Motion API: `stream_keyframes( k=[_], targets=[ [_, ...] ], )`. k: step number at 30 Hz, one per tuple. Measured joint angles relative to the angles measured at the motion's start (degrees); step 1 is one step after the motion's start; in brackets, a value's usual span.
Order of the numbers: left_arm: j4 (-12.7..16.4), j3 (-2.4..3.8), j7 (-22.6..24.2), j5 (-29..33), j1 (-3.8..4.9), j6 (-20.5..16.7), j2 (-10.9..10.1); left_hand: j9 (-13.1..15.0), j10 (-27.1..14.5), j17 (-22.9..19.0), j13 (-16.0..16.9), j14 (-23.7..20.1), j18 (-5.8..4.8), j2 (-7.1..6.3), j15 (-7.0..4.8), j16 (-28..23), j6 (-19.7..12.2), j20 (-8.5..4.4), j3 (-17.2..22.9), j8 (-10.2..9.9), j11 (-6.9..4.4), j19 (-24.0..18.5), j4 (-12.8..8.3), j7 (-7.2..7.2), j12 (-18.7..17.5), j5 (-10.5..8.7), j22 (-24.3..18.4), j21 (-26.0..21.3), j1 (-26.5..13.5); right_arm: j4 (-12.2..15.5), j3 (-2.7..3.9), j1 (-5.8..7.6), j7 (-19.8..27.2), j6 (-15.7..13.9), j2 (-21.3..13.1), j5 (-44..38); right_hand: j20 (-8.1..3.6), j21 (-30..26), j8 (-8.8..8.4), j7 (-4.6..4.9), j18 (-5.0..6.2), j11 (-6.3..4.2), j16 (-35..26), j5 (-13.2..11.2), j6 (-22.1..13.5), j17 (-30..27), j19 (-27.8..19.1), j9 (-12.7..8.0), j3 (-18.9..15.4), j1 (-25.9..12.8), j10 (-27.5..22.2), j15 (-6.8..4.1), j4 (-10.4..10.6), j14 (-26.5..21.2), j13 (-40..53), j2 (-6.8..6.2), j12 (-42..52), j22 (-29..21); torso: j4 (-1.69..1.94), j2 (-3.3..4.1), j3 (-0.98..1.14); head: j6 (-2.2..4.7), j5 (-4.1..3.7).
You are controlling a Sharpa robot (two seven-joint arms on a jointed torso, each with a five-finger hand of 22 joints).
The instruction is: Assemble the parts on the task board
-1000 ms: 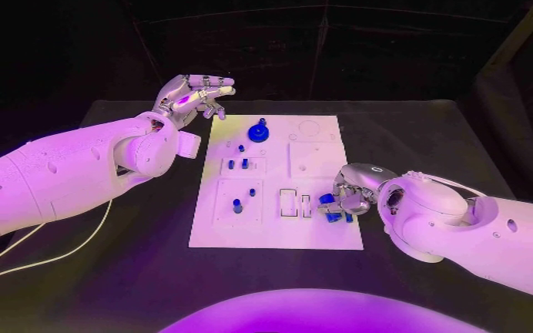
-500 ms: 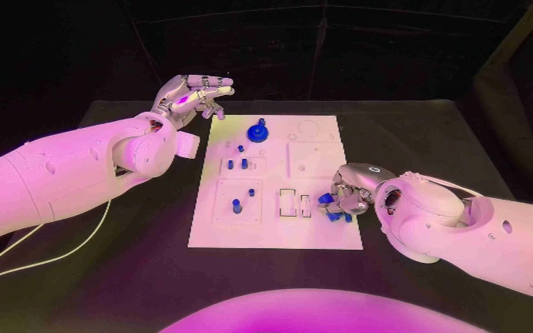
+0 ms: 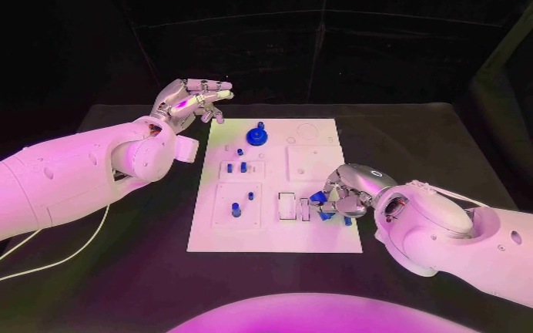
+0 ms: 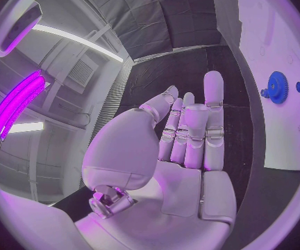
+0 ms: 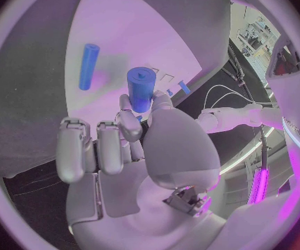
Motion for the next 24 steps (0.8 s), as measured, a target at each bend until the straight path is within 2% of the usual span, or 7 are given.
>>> stream_keyframes(
  k=[6, 9, 19, 22, 23, 24],
  targets=[
    [0.1, 0.00, 0.0, 0.0, 0.00, 0.0, 0.1, 0.0, 0.0, 0.0, 0.0, 0.0, 0.00, 0.00, 0.00, 0.0, 0.0, 0.00, 0.0, 0.0, 0.00, 0.0, 0.0, 0.00, 0.0, 0.00, 0.0, 0.0, 0.0, 0.3, 0.02, 0.02, 1.4, -3.4, 0.9, 2.3, 0.00, 0.2, 0.01, 0.08, 0.00, -0.31, 0.0, 0.0, 0.3, 0.3, 0.0, 0.0, 0.0, -0.2, 0.3, 0.00, 0.0, 0.0, 0.2, 0.16, 0.0, 0.0, 0.04, 0.00, -0.01, 0.22, 0.02],
    [0.1, 0.00, -0.1, 0.0, 0.00, 0.0, 0.1, 0.0, 0.0, 0.0, 0.0, 0.0, 0.00, 0.00, 0.00, 0.0, 0.0, 0.00, 0.0, 0.0, 0.00, 0.0, 0.0, 0.00, 0.0, 0.00, 0.0, 0.0, 0.0, -0.1, 0.02, 0.03, 1.9, -4.0, 2.0, 2.9, 0.00, 0.2, 0.30, 0.08, 0.00, -0.33, 0.0, 0.0, 0.3, 0.3, 0.0, 0.0, 0.0, -0.2, 0.3, 0.00, 0.0, 0.0, 0.3, 0.16, 0.0, 0.0, 0.04, 0.01, -0.01, 0.22, 0.16],
    [0.2, -0.01, -0.2, 0.0, 0.01, 0.2, 0.1, 0.0, 0.0, -0.1, 0.0, 0.0, 0.00, 0.00, 0.00, 0.0, 0.0, 0.00, -0.2, 0.0, 0.00, 0.0, 0.2, 0.00, 0.0, 0.00, 0.0, 0.0, 0.0, -2.9, 0.04, 0.04, 1.8, -3.5, 7.0, 4.1, -0.20, 0.2, 0.76, 0.51, 0.00, -0.62, 0.0, -0.2, 0.8, 0.5, 0.2, 0.4, -0.4, -1.7, 0.6, -0.40, 0.4, 0.0, 0.7, 1.74, 0.0, 0.0, -0.06, 0.03, 0.01, 0.33, 0.58],
    [0.2, -0.01, -0.3, 0.0, 0.01, 0.2, 0.2, 0.0, 0.0, -0.1, 0.0, 0.0, 0.00, 0.00, 0.00, 0.0, 0.0, 0.00, -0.2, 0.0, 0.00, 0.0, 0.2, 0.00, 0.0, 0.00, 0.0, 0.0, 0.0, -3.8, 0.04, 0.04, 1.4, -3.0, 8.2, 4.5, -0.33, 0.2, 0.77, 0.63, 0.00, -0.93, 0.2, -1.0, 1.0, 0.7, 0.3, 1.0, -0.8, -2.1, 0.9, -0.61, 0.3, 0.2, 1.0, 2.11, 0.0, 0.0, -0.06, 0.05, 0.02, 0.30, 0.63],
    [0.2, -0.01, -0.3, 0.0, 0.02, 0.2, 0.2, 0.0, 0.0, -0.1, 0.0, 0.0, 0.00, 0.00, 0.00, 0.0, 0.0, 0.00, -0.2, 0.0, 0.00, 0.0, 0.2, 0.00, 0.0, 0.00, 0.0, 0.0, 0.0, -4.1, 0.04, 0.04, 1.2, -2.8, 8.6, 4.5, -0.42, 0.2, 0.77, 0.58, -0.09, -1.00, 0.4, -1.0, 1.1, 0.8, 0.4, 1.2, -0.8, -2.1, 1.1, -0.63, 0.3, 0.2, 1.1, 2.12, 0.0, 0.0, -0.05, 0.06, 0.02, 0.30, 0.64],
    [0.2, -0.01, -0.3, 0.0, 0.02, 0.2, 0.2, 0.0, 0.0, -0.1, 0.0, 0.0, 0.00, 0.00, 0.00, 0.0, 0.0, 0.00, -0.2, 0.0, 0.01, 0.0, 0.2, 0.00, 0.0, 0.00, 0.0, 0.0, 0.0, -4.3, 0.04, 0.04, 1.1, -2.7, 8.9, 4.6, -0.42, 0.4, 0.79, 0.55, -0.71, -0.92, 0.4, -1.0, 1.2, 0.9, 0.4, 1.2, -0.8, -2.1, 1.3, -0.74, 0.3, 0.1, 1.2, 2.12, 0.0, 0.0, -0.05, 0.08, 0.02, 0.30, 0.68]
  ],
)
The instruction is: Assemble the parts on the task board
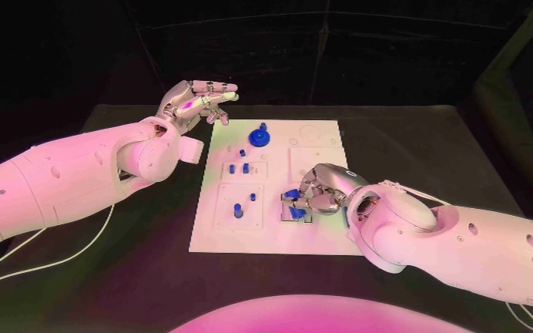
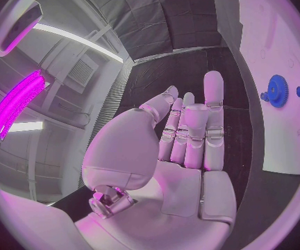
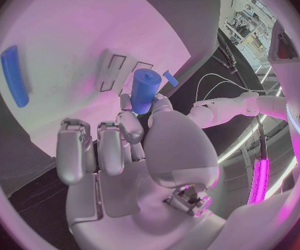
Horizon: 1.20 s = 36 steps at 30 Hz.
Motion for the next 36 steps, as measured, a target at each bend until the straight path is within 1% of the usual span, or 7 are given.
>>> stream_keyframes(
  k=[5, 7, 16, 19, 22, 25, 36],
  targets=[
    [-0.1, -0.01, -0.2, 0.0, 0.00, 0.0, 0.1, 0.0, -0.2, -0.1, 0.0, 0.0, 0.00, 0.00, 0.00, 0.0, 0.0, 0.00, 0.0, 0.0, 0.19, 0.0, 0.0, 0.00, 0.0, 0.00, -0.1, -0.2, 0.0, -1.1, 0.01, 0.00, -1.0, 1.3, 1.5, 0.0, 0.00, 0.0, 0.41, 0.05, -0.22, -0.21, 0.0, -0.5, 0.5, 0.3, 0.0, 0.3, -0.1, -0.2, 0.2, -0.07, 0.1, -0.1, 0.4, 0.23, 0.3, 0.0, 0.00, 0.01, 0.01, -0.05, 0.27],
    [-0.1, -0.01, -0.2, 0.0, 0.00, 0.0, 0.2, 0.0, -0.2, -0.1, 0.0, 0.0, 0.00, 0.00, 0.00, 0.0, 0.0, 0.00, 0.0, 0.0, 0.19, 0.0, 0.0, 0.00, 0.0, 0.00, -0.1, -0.2, 0.0, -1.4, 0.03, 0.00, -1.4, 1.9, 1.9, -0.1, 0.00, 0.0, 0.44, 0.04, -0.22, -0.21, 0.0, -1.3, 0.5, 0.4, 0.0, 0.5, -0.6, -0.5, 0.2, -0.20, 0.1, 0.0, 0.6, 1.02, 0.3, 0.0, 0.00, 0.03, 0.01, -0.05, 0.28],
    [-0.1, -0.01, -0.5, 0.0, 0.00, 0.0, 0.2, 0.0, -0.2, -0.1, 0.0, 0.0, 0.00, 0.00, 0.00, 0.0, 0.0, 0.00, 0.0, 0.0, 0.19, 0.0, 0.0, 0.00, 0.0, 0.00, 0.0, -0.2, 0.0, -1.6, 0.09, 0.07, -3.0, 4.4, 3.0, -0.4, -0.42, 0.2, 0.56, -1.44, -0.21, -0.92, 0.2, -5.5, 2.1, 0.6, 0.0, 1.0, -2.3, -2.2, 1.3, -0.60, 0.2, -0.2, 1.2, 2.97, 0.3, 0.0, -0.04, 0.03, 0.04, -0.13, 0.32],
    [-0.1, -0.02, -0.6, 0.0, 0.00, 0.0, 0.2, 0.0, -0.2, -0.1, 0.0, 0.0, 0.00, 0.00, 0.00, 0.0, 0.0, 0.00, 0.0, 0.0, 0.19, 0.0, 0.0, 0.00, 0.0, 0.00, 0.0, -0.2, 0.0, -1.7, 0.09, 0.07, -3.5, 4.7, 3.0, -0.4, -0.42, 0.2, 1.28, -3.20, -0.21, -1.21, 0.2, -10.0, 3.9, 0.6, 0.0, 2.0, -3.8, -3.8, 1.6, -0.70, 0.1, -0.3, 1.4, 4.45, 0.2, 0.0, -0.08, 0.03, 0.03, -0.18, 0.26],
    [-0.1, -0.02, -0.7, 0.0, 0.00, 0.0, 0.2, 0.0, -0.2, -0.2, 0.0, 0.0, 0.00, 0.00, 0.00, 0.0, -0.2, 0.00, 0.0, 0.0, 0.19, 0.0, 0.0, 0.19, 0.0, 0.00, 0.0, -0.2, 0.0, -2.0, 0.07, 0.06, -4.3, 4.8, 3.0, -0.5, -0.42, 0.2, 1.06, -3.00, -0.21, -1.01, 0.2, -16.3, 3.7, 0.5, 0.0, 1.9, -6.0, -7.4, 1.4, -0.70, 0.1, -0.3, 1.3, 4.00, -0.3, 0.0, -0.08, 0.03, 0.02, -0.14, 0.16],
    [-0.1, -0.02, -0.7, 0.0, 0.00, 0.0, 0.2, 0.0, -0.2, -0.2, 0.0, 0.0, 0.00, 0.00, 0.00, 0.0, -0.2, 0.00, 0.0, 0.0, 0.19, 0.0, 0.0, 0.21, 0.0, 0.00, 0.0, -0.2, 0.0, -2.1, 0.07, 0.06, -4.8, 4.8, 2.9, -0.8, -0.42, 0.2, 1.15, -3.01, -0.21, -1.01, 0.2, -19.3, 3.7, 0.5, 0.0, 2.2, -7.6, -9.3, 1.4, -0.70, 0.2, -0.3, 1.6, 2.84, -0.4, 0.0, -0.08, 0.01, 0.02, -0.14, 0.12],
    [-0.2, -0.02, -0.8, 0.0, 0.00, 0.0, 0.2, 0.0, -0.2, -0.3, 0.0, 0.0, 0.00, 0.00, 0.00, 0.0, -0.2, 0.00, 0.0, 0.0, 0.19, 0.0, 0.0, 0.21, 0.0, 0.00, -0.1, -0.2, 0.0, -1.9, 0.05, 0.03, -6.4, 4.9, 1.9, -3.1, -0.42, 0.2, 1.06, -3.01, -0.21, -0.80, 0.2, -18.2, 3.7, 0.8, 0.0, 2.5, -7.7, -9.1, 1.6, -0.69, 0.2, -0.3, 1.9, 3.07, -0.4, 0.0, -0.09, 0.01, 0.05, -0.24, 0.14]
  ],
)
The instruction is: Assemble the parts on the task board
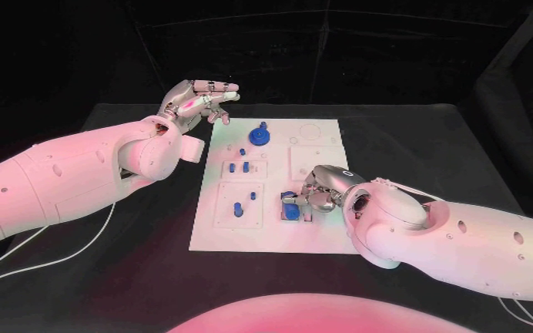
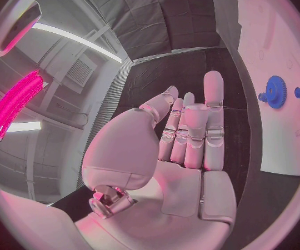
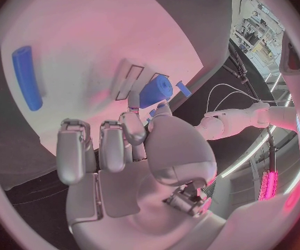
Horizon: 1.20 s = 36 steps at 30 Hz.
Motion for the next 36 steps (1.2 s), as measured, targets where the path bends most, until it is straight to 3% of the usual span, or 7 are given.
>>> stream_keyframes(
  k=[11, 17, 25, 36],
  targets=[
    [-0.1, -0.02, 0.0, 0.0, 0.00, 0.0, 0.0, 0.0, 0.0, 0.0, 0.0, 0.0, 0.00, 0.00, 0.00, 0.0, 0.0, 0.00, 0.0, 0.0, 0.00, 0.0, 0.0, 0.00, 0.0, 0.00, 0.0, 0.0, 0.0, 1.6, 0.01, 0.00, 0.0, -0.4, -0.9, -1.7, 0.00, 0.2, 0.00, 0.00, 0.01, 0.00, 0.0, 0.0, 0.0, 0.2, 0.0, 0.2, -0.4, 0.2, 0.0, 0.01, 0.0, 0.0, 0.2, 0.21, 0.0, 0.0, -0.02, 0.00, 0.03, 0.01, -0.10],
    [-0.2, -0.03, -0.1, 0.0, 0.00, 0.0, 0.0, 0.0, 0.0, 0.0, 0.0, 0.0, 0.00, 0.00, 0.00, 0.0, 0.0, 0.00, 0.0, 0.0, 0.00, 0.0, 0.0, 0.00, 0.0, 0.00, 0.0, 0.0, 0.0, 3.3, 0.03, 0.00, 1.5, 0.2, -2.2, -1.4, 0.01, 0.2, 0.00, 0.00, 0.01, 0.00, 0.0, -0.2, 0.0, 0.4, 0.0, 0.7, -0.3, 3.9, 0.0, 0.01, -1.3, 0.0, 0.6, -0.65, 0.0, 0.0, -0.02, 0.00, 0.04, 0.06, 0.17],
    [-0.2, -0.06, -0.1, 0.0, -0.01, 0.0, -0.1, 0.0, 0.0, -0.1, 0.0, 0.0, 0.00, 0.00, 0.00, 0.0, 0.0, 0.00, 0.0, 0.0, 0.00, 0.0, 0.0, 0.00, 0.0, 0.00, 0.0, 0.0, 0.0, 4.6, 0.04, 0.00, 3.3, 1.7, -4.2, 1.2, 0.00, 0.2, 0.00, 0.00, 0.01, 0.01, 0.3, -0.3, 0.0, 0.7, 0.0, 0.9, 0.0, 5.8, 0.0, 0.01, -1.7, 0.0, 1.1, -0.09, 0.0, 0.0, -0.01, -0.03, -0.01, -0.02, 0.28],
    [-0.2, -0.07, -0.2, 0.0, -0.01, 0.0, -0.2, 0.0, 0.0, -0.1, 0.0, 0.0, 0.00, 0.00, 0.00, 0.0, 0.0, 0.00, 0.0, 0.0, 0.00, 0.0, 0.0, 0.00, 0.0, 0.00, 0.0, 0.0, 0.0, 4.3, 0.13, 0.04, 4.2, 2.7, -5.0, 4.0, 0.01, 0.4, 0.00, 0.00, 0.01, -0.01, 0.3, 0.0, 0.0, 0.7, 0.0, 1.2, 0.3, 7.3, 0.4, 0.01, -2.0, 0.0, 1.4, 0.61, 0.0, 0.0, -0.01, -0.04, -0.04, 0.01, 0.24]
  ],
)
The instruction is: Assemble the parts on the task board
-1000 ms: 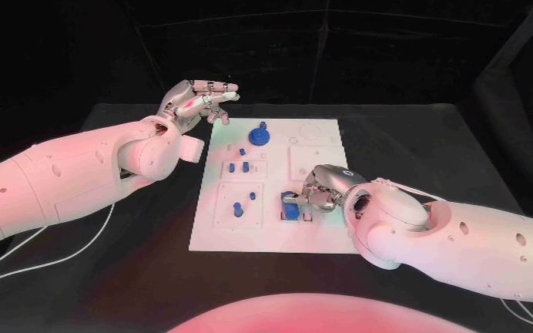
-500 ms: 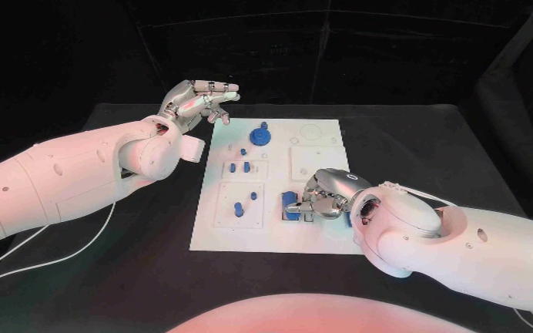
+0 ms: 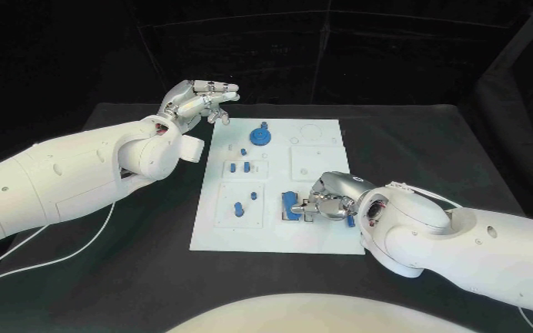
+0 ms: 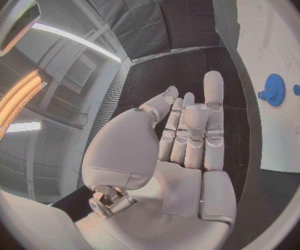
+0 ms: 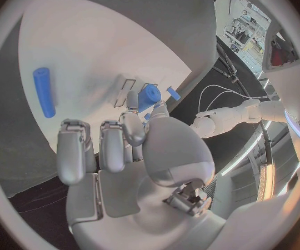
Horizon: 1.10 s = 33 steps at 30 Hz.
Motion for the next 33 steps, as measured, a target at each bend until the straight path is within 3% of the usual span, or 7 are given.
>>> stream_keyframes(
  k=[11, 19, 29, 33],
  targets=[
    [-0.1, -0.02, 0.0, 0.0, 0.00, 0.0, 0.1, 0.0, 0.0, 0.0, 0.0, 0.0, 0.00, 0.00, 0.00, 0.0, 0.0, 0.00, 0.0, 0.0, 0.00, 0.0, 0.0, 0.00, 0.0, 0.00, 0.0, 0.0, 0.0, -1.9, -0.08, -0.04, 0.3, 1.1, 2.1, 1.4, 0.00, 0.0, 0.00, 0.00, 0.00, 0.01, 0.2, 0.2, 0.0, 0.0, 0.0, 0.2, 0.2, 0.9, 0.0, 0.00, -0.2, 0.0, 0.1, 0.42, -0.1, 0.0, 0.08, 0.06, -0.01, -0.12, 0.03],
    [-0.1, -0.02, -0.1, 0.0, 0.00, 0.1, 0.1, 0.0, 0.0, 0.0, 0.0, 0.0, 0.00, 0.00, 0.00, 0.0, 0.0, 0.00, 0.0, 0.0, 0.00, 0.0, 0.0, 0.00, 0.0, 0.00, 0.0, 0.0, 0.0, -2.4, -0.05, -0.03, 0.3, 2.3, 2.9, 1.7, 0.00, 0.0, 0.00, 0.00, 0.00, 0.01, 0.2, -0.1, 0.0, 0.0, 0.0, 0.6, 0.6, 4.2, 0.0, 0.00, -2.6, 0.0, 0.3, -0.21, -0.1, 0.0, 0.09, 0.04, -0.02, -0.39, 0.15],
    [0.0, -0.02, -0.1, 0.0, 0.00, 0.2, 0.0, 0.0, -0.2, -0.1, 0.0, -0.2, 0.00, 0.00, 0.21, 0.0, 0.0, 0.00, 0.0, 0.0, -0.21, 0.0, 0.0, 0.00, 0.2, 0.00, 0.0, 0.0, 0.0, -2.3, 0.01, 0.02, 0.2, 2.6, 2.8, 1.2, 0.00, 0.0, 0.00, 0.21, 0.00, 0.01, 0.2, 0.0, -0.2, 0.0, 0.0, 0.7, 0.9, 5.3, 0.0, 0.01, -3.3, 0.0, 0.1, 0.29, -0.7, 0.0, 0.09, -0.02, -0.01, -0.34, 0.04],
    [0.0, -0.02, -0.1, 0.0, 0.00, 0.2, 0.0, 0.0, -0.2, -0.1, 0.0, -0.2, 0.00, 0.00, 0.21, 0.0, 0.0, 0.00, 0.0, 0.0, -0.21, 0.0, 0.0, 0.00, 0.2, 0.00, 0.0, 0.0, 0.0, -1.9, -0.03, 0.01, 0.5, 1.7, 2.2, 1.1, 0.00, -0.5, -0.63, 0.85, 0.00, 0.23, -0.5, 3.5, -1.3, -0.5, 0.0, 0.6, 0.0, 4.9, -0.2, 0.01, -2.3, 0.0, -0.6, -0.02, -2.0, 0.0, 0.01, 0.00, 0.02, -0.27, -0.16]
  ],
)
